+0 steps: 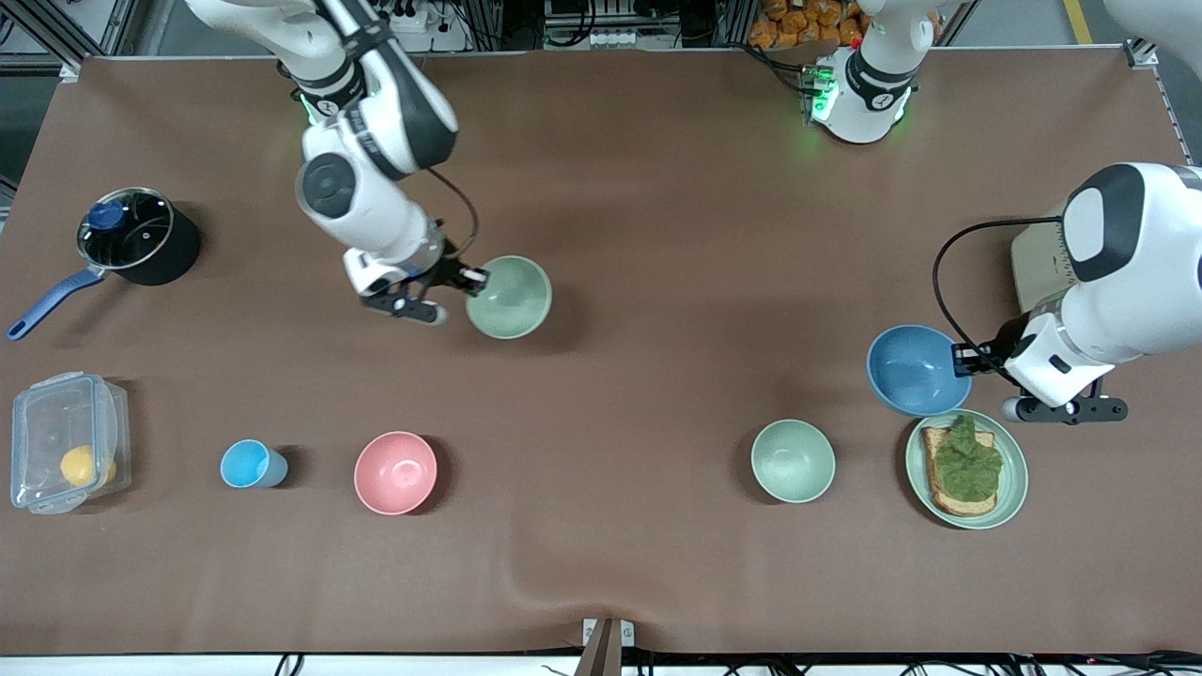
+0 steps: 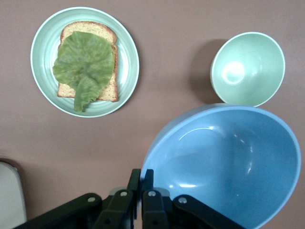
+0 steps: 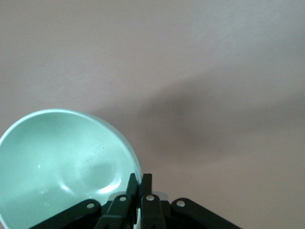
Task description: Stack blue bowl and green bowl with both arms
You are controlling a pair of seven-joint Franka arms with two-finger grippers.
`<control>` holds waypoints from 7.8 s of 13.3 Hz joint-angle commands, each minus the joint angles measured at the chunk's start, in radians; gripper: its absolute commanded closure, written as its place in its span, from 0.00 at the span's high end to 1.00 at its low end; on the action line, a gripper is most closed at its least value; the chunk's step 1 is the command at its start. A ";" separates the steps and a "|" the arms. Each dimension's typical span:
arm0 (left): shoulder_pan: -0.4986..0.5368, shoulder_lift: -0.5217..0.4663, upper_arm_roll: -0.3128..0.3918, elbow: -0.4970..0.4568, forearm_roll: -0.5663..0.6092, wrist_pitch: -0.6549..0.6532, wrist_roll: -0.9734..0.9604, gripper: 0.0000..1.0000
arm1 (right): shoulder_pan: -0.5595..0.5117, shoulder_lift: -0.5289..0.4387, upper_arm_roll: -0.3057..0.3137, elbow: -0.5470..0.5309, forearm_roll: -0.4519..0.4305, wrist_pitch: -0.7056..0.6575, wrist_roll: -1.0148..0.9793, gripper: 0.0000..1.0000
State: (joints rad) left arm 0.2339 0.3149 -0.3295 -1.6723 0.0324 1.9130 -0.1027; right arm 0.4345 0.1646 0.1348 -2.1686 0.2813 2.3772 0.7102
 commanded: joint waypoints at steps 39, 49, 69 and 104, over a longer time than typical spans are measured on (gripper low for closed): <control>-0.243 0.013 -0.115 -0.049 -0.108 -0.135 -0.468 0.00 | 0.170 0.490 -0.061 0.406 0.487 0.062 0.638 1.00; -0.444 0.035 -0.115 -0.211 -0.108 0.170 -0.753 0.00 | 0.168 0.506 -0.060 0.403 0.542 0.068 0.618 1.00; -0.532 0.171 -0.111 -0.287 -0.094 0.425 -0.842 0.00 | 0.167 0.516 -0.060 0.403 0.542 0.068 0.604 1.00; -0.151 -0.255 0.144 0.118 -0.037 -0.186 -0.178 1.00 | -0.220 0.168 -0.492 0.489 0.055 -0.624 -0.392 1.00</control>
State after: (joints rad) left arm 0.0637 0.0580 -0.2001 -1.5741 0.0058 1.7495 -0.3282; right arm 0.2710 0.3918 -0.3757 -1.6971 0.4055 1.7829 0.4019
